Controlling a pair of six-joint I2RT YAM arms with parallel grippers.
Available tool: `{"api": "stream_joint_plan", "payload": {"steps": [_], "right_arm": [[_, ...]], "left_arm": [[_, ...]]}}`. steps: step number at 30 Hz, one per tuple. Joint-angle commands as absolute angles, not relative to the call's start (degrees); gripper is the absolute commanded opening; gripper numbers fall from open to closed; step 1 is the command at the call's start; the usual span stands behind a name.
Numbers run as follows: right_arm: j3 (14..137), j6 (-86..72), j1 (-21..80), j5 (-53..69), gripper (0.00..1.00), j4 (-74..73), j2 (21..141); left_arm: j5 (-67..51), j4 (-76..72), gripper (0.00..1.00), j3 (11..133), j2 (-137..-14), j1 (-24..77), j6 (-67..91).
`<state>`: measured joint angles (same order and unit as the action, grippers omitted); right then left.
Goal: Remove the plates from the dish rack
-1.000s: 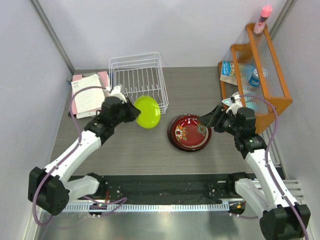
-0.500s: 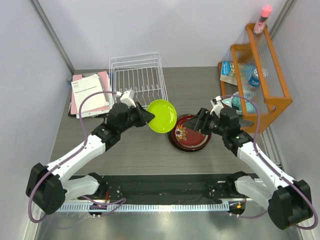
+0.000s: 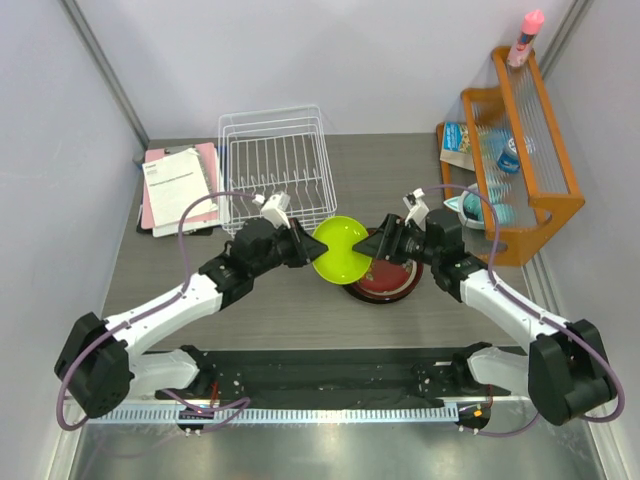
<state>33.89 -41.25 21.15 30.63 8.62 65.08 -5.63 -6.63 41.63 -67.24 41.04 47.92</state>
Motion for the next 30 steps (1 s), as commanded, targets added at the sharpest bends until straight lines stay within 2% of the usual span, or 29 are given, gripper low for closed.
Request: {"api": "stream_joint_plan", "payload": {"steps": [1,3,4,6,8,9,12,15,21,30], "right_arm": [[35.2,-42.5,21.8,33.0,0.58,14.8,67.0],[34.6,-42.7,21.8,33.7,0.49,15.8,67.1],[34.5,-42.8,21.7,33.9,0.18,16.3,67.1],[33.9,-43.0,21.8,34.0,0.01,16.4,66.4],[34.0,-42.5,21.8,33.1,0.01,15.1,65.2],[34.1,-42.4,21.8,31.0,0.01,13.2,63.6],[34.8,-40.5,21.7,23.5,0.01,6.5,59.6],[36.6,-38.4,21.4,14.8,0.01,-3.1,57.2],[36.7,-37.6,18.6,6.8,0.01,-13.1,53.3],[34.5,-34.7,13.9,6.7,0.01,-12.0,59.1]], "left_arm": [[-6.4,-13.4,0.00,42.0,-68.2,42.9,49.2],[-6.3,-13.7,0.00,42.4,-68.7,43.1,49.0],[-6.5,-13.8,0.00,42.5,-68.8,43.2,49.0],[-6.5,-13.7,0.00,43.1,-69.3,43.2,48.3],[-5.8,-12.7,0.00,43.8,-69.3,43.2,47.8],[-5.5,-12.0,0.11,44.0,-69.0,43.2,46.9],[-1.7,-8.6,0.54,44.4,-67.7,43.2,44.7],[5.1,-3.0,0.67,45.0,-65.9,43.2,42.4],[22.0,9.1,0.73,44.8,-57.9,43.2,38.2],[33.0,15.6,0.76,40.4,-48.2,43.2,35.1]]}}
